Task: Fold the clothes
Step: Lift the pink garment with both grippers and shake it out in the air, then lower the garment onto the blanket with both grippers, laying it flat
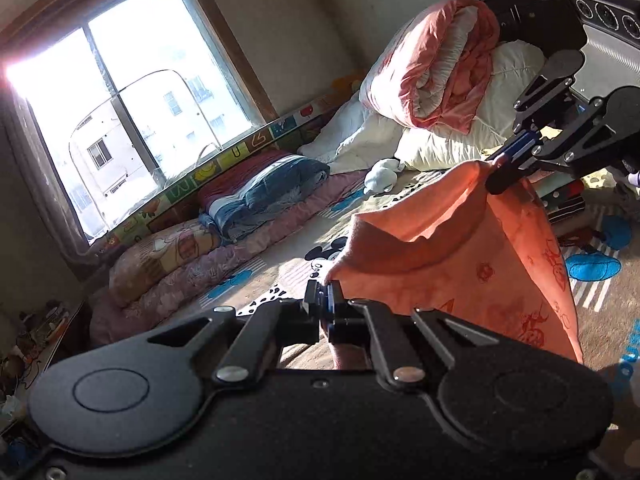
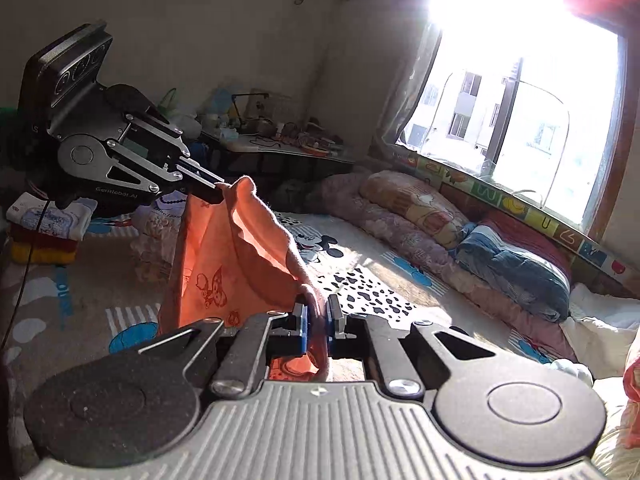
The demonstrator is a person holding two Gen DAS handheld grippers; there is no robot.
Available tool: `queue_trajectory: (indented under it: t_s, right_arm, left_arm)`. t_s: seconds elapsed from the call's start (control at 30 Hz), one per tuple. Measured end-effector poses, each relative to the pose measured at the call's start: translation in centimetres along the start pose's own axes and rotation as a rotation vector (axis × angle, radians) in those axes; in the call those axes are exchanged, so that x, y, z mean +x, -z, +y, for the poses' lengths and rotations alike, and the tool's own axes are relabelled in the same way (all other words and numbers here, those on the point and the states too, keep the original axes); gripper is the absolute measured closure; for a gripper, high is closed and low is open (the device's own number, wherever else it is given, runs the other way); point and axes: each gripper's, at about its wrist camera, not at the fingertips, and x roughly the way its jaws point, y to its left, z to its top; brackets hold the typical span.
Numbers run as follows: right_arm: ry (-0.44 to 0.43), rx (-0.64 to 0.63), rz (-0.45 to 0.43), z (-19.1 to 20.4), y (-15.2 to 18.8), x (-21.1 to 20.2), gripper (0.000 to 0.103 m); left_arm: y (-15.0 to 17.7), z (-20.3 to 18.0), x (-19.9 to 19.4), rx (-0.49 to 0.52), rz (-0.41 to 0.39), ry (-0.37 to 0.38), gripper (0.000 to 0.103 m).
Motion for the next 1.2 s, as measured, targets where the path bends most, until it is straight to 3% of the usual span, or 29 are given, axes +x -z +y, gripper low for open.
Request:
queue_trajectory:
  t_s: [0.17, 0.3, 0.5, 0.73, 1.07, 1.2]
  right_arm:
    - [0.125, -0.056, -0.030, -2.2, -0.2, 3.2, 0.093]
    - [0.135, -0.131, -0.020, -1.1, 1.7, 4.3, 0.093]
    - [0.046, -0.226, 0.088, 4.5, 8.5, 5.3, 0.093]
    - [-0.102, -0.289, 0.225, 13.9, 16.6, 3.3, 0.093]
    - [-0.211, -0.341, 0.302, 22.9, 21.3, -0.5, 0.097]
    - [-0.225, -0.348, 0.325, 25.3, 22.3, -1.3, 0.098]
  left_arm:
    - [-1.7, 0.5, 4.1, 0.065, -0.077, -0.138, 0.100]
    - [-0.2, -0.8, 5.7, 0.154, -0.090, -0.183, 0.101]
    - [6.7, -5.8, 5.5, 0.257, -0.028, -0.096, 0.101]
    - [14.1, -13.6, 0.3, 0.443, 0.013, 0.045, 0.101]
    - [21.9, -21.2, -5.7, 0.632, 0.074, 0.140, 0.102]
    - [23.8, -23.3, -7.6, 0.664, 0.088, 0.162, 0.103]
